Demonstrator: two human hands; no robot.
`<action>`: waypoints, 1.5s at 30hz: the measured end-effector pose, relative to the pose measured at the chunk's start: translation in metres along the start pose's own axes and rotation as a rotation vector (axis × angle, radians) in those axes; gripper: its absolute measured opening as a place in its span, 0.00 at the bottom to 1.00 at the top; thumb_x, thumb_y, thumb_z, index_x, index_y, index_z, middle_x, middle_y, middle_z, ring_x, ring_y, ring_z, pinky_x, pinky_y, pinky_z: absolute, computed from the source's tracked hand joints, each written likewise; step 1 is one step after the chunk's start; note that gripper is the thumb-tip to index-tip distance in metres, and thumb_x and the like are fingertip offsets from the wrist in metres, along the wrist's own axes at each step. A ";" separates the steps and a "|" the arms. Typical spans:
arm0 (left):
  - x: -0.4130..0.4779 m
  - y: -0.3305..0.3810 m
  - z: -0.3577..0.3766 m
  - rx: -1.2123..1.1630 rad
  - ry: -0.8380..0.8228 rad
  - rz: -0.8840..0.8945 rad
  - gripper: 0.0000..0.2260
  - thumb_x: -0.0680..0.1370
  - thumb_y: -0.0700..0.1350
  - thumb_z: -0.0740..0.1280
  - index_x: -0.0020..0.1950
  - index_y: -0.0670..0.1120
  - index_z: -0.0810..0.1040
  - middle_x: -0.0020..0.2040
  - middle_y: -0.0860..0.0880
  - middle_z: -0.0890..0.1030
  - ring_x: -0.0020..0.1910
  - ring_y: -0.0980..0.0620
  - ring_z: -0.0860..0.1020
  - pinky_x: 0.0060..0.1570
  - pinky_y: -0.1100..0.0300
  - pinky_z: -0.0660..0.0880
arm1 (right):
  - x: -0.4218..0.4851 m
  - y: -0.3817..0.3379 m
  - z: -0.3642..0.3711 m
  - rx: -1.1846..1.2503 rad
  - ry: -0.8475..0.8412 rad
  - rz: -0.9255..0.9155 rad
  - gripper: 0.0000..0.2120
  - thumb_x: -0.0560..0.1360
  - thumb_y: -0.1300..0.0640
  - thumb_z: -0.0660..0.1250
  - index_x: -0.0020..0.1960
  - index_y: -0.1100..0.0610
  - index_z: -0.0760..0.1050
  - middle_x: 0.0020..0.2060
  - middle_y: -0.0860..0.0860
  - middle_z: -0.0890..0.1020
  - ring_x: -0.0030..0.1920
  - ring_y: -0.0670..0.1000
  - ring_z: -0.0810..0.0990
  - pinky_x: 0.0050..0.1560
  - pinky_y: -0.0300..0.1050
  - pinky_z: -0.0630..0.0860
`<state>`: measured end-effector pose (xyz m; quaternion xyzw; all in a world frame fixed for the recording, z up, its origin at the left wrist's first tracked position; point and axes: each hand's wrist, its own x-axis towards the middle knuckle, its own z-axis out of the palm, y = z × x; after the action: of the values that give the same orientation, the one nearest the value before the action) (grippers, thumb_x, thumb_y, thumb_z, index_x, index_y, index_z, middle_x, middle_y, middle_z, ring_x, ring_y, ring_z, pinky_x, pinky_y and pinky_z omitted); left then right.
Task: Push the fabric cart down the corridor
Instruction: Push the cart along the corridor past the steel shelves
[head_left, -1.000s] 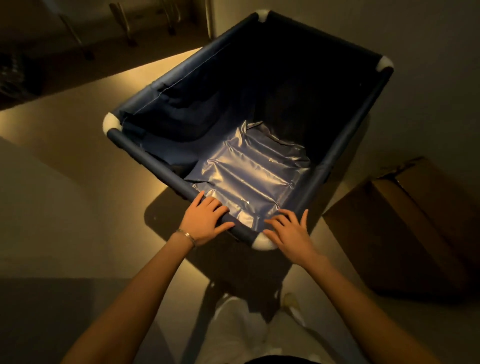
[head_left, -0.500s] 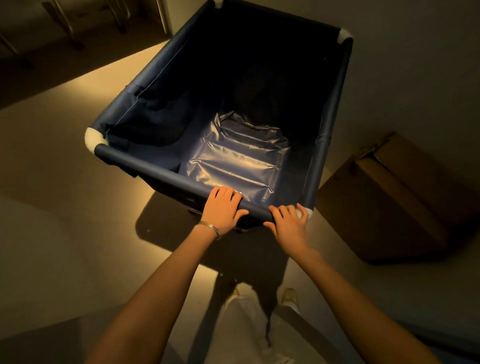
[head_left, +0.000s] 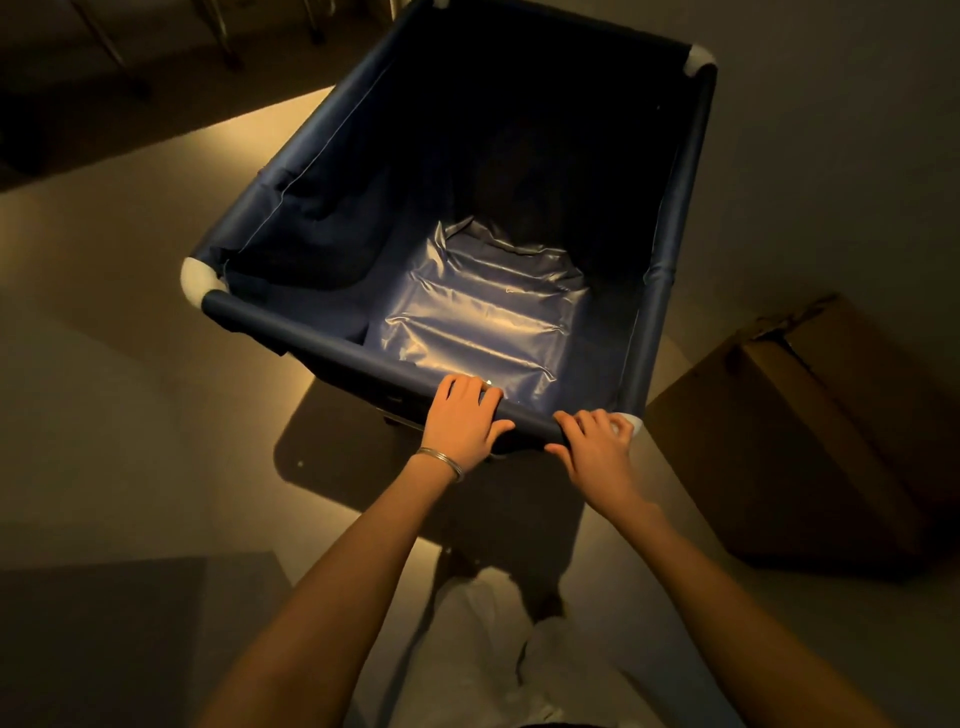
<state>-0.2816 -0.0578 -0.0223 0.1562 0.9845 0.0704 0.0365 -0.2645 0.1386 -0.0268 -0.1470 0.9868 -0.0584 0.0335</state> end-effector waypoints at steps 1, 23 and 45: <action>-0.003 0.005 0.001 0.004 0.009 -0.026 0.18 0.76 0.55 0.63 0.57 0.43 0.75 0.51 0.41 0.78 0.52 0.41 0.75 0.59 0.48 0.69 | -0.001 0.004 -0.001 0.003 -0.009 -0.016 0.19 0.68 0.51 0.73 0.54 0.59 0.76 0.41 0.57 0.81 0.43 0.60 0.79 0.48 0.58 0.73; -0.160 -0.016 0.029 0.156 0.161 -0.320 0.23 0.70 0.63 0.54 0.51 0.50 0.78 0.44 0.46 0.81 0.42 0.43 0.78 0.46 0.52 0.64 | -0.064 -0.058 0.008 -0.027 -0.037 -0.155 0.29 0.69 0.32 0.52 0.53 0.51 0.76 0.44 0.55 0.81 0.45 0.59 0.77 0.48 0.53 0.59; -0.249 0.033 0.038 0.083 0.205 -0.227 0.18 0.67 0.55 0.72 0.54 0.49 0.77 0.47 0.47 0.81 0.47 0.44 0.78 0.49 0.49 0.65 | -0.168 -0.104 0.025 -0.138 0.008 0.006 0.31 0.70 0.30 0.49 0.52 0.53 0.76 0.42 0.57 0.80 0.44 0.59 0.77 0.47 0.51 0.59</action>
<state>-0.0316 -0.1001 -0.0426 0.0375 0.9965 0.0405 -0.0630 -0.0722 0.0870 -0.0303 -0.1455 0.9891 0.0094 0.0196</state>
